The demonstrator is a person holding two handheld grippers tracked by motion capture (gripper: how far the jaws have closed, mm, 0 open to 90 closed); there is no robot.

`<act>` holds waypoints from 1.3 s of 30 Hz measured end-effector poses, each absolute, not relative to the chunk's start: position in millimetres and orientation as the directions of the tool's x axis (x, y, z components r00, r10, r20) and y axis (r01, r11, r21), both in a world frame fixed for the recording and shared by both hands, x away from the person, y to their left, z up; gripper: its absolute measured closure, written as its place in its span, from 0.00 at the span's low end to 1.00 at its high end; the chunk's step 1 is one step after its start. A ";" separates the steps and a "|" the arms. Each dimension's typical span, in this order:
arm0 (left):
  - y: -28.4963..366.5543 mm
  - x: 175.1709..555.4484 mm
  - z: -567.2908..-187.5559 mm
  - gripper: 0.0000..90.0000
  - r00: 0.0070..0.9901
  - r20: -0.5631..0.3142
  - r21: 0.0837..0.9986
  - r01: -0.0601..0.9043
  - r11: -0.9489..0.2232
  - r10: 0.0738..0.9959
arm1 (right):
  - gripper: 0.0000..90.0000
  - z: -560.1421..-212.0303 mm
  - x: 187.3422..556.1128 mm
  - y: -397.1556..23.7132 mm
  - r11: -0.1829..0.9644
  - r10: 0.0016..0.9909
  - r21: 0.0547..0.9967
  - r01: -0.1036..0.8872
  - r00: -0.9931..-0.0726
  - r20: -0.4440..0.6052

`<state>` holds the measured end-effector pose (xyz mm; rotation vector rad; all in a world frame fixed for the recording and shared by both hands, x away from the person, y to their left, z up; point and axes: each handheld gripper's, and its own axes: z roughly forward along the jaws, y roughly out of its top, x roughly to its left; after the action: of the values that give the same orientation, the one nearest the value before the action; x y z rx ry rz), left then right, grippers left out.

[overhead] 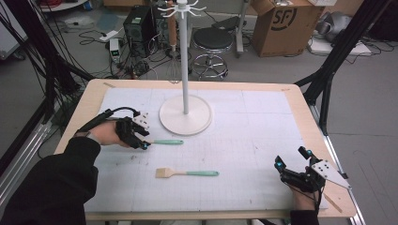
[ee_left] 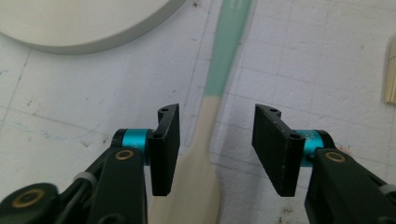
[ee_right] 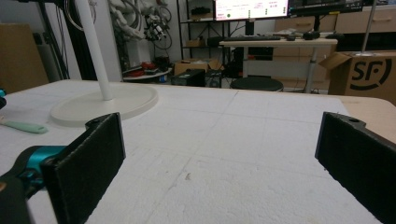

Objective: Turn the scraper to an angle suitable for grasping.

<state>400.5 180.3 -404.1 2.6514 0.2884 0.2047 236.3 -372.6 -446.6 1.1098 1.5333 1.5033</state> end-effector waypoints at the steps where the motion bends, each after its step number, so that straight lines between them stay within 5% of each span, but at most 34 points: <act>1: 178.7 400.7 -406.0 0.60 0.965 0.088 0.471 0.178 -0.864 0.247 | 0.00 -446.9 236.3 -372.5 -0.044 0.922 0.994 0.097 -0.380 0.078; 26: 160.1 416.3 -413.9 0.87 0.992 0.063 0.297 0.087 -0.951 0.110 | 0.00 -448.2 240.8 -367.9 -0.026 0.918 0.993 0.113 -0.391 0.068; 39: 147.2 411.5 -411.7 0.90 0.990 0.099 0.217 0.080 -0.973 0.103 | 0.01 -448.0 240.9 -366.3 -0.026 0.916 0.993 0.113 -0.395 0.069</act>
<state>411.5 147.2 -411.7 2.9198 0.1358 0.1610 240.9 -366.3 -448.0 1.1030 1.5677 1.4935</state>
